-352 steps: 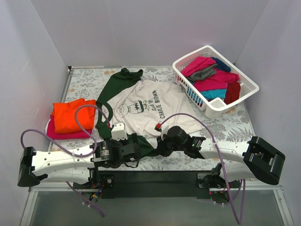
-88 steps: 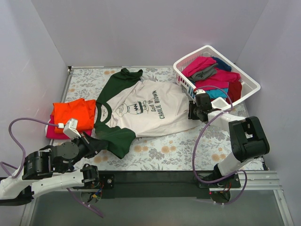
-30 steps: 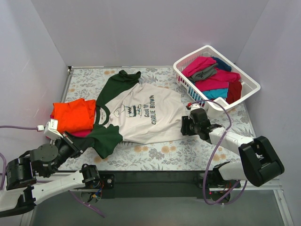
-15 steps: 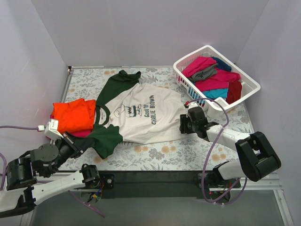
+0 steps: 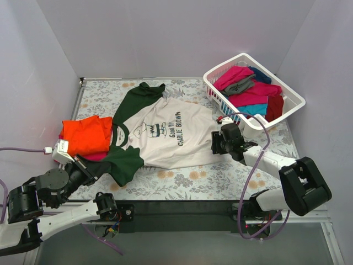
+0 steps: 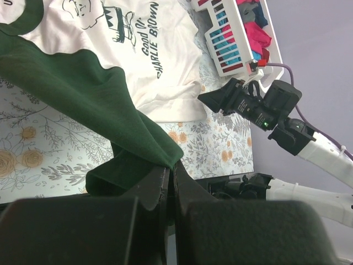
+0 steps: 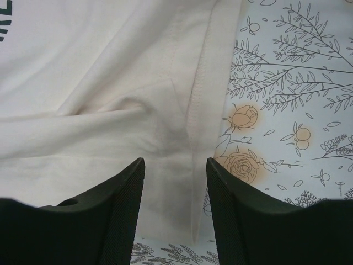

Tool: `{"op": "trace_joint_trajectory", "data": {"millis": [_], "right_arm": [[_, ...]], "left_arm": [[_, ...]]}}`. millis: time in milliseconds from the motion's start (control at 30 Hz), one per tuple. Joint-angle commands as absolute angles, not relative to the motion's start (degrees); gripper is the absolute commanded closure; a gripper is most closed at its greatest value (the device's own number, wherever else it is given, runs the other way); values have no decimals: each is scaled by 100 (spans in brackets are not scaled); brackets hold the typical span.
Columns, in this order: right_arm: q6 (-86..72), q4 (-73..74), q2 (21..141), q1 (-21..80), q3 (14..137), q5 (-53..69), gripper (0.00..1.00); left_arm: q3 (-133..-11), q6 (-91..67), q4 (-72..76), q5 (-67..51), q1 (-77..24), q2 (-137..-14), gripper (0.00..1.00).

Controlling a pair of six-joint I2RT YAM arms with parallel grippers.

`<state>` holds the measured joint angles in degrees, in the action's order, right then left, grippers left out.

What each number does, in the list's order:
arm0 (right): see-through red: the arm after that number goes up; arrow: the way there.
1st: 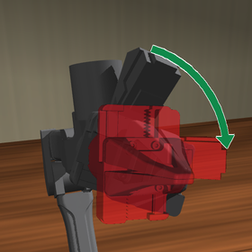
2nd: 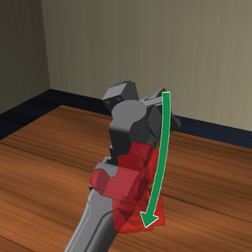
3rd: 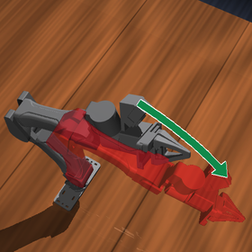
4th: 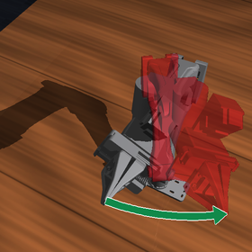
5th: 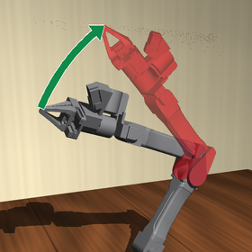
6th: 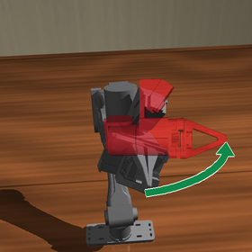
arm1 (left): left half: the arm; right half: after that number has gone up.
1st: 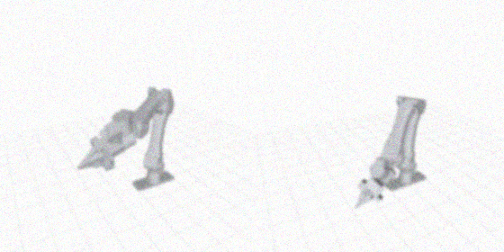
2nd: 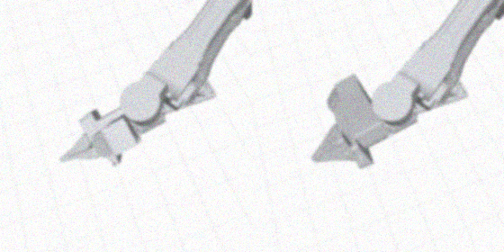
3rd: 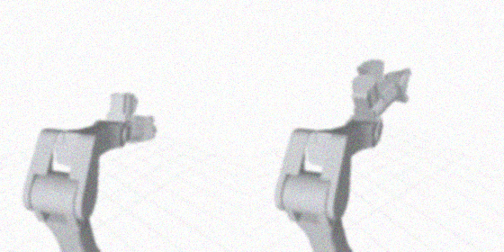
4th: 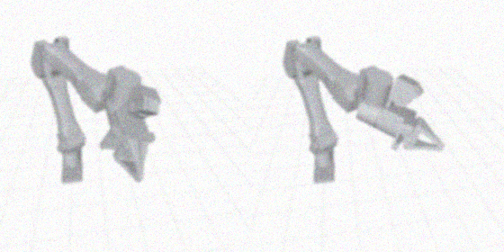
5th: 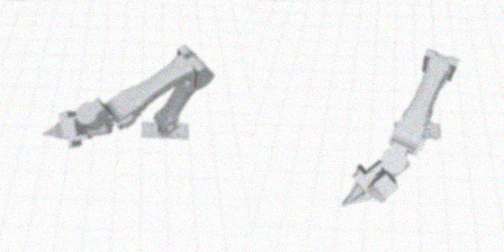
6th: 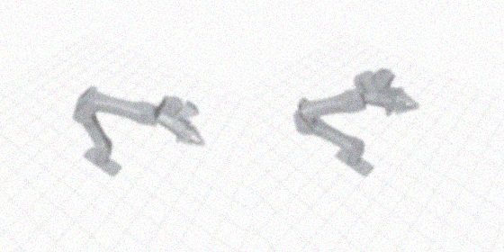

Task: Fold and stack the t-shirts
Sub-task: Flatten the tshirt out

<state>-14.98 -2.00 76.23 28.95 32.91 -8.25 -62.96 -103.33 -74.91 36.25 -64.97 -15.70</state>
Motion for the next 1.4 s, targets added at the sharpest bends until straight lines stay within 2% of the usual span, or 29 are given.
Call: {"op": "trace_joint_trajectory", "data": {"millis": [0, 333, 433, 567, 867, 1133, 1367], "right_arm": [[-1459, -343, 7752, 2935, 3480, -703, 57], [-1477, -457, 8077, 2979, 3463, -615, 62], [-1459, -474, 8095, 2988, 3472, -607, 69], [-1441, -475, 8121, 2988, 3480, -606, 83], [-1406, -89, 7489, 3006, 3402, -835, 99], [-1362, 518, 6330, 3041, 3076, -984, 99], [-1406, 721, 6205, 3032, 2839, -747, 94]], "left_arm": [[-6302, -10239, -7427, 3568, -6451, -1687, 100], [-6293, -10230, -7444, 3489, -6381, -1626, 100], [-6293, -10230, -7444, 3481, -6363, -1617, 100], [-6302, -10213, -7445, 3472, -6346, -1608, 100], [-6284, -10178, -7444, 3445, -6328, -1626, 100], [-6267, -10152, -7436, 3445, -6328, -1591, 100], [-6258, -10134, -7436, 3445, -6328, -1591, 100]]}}
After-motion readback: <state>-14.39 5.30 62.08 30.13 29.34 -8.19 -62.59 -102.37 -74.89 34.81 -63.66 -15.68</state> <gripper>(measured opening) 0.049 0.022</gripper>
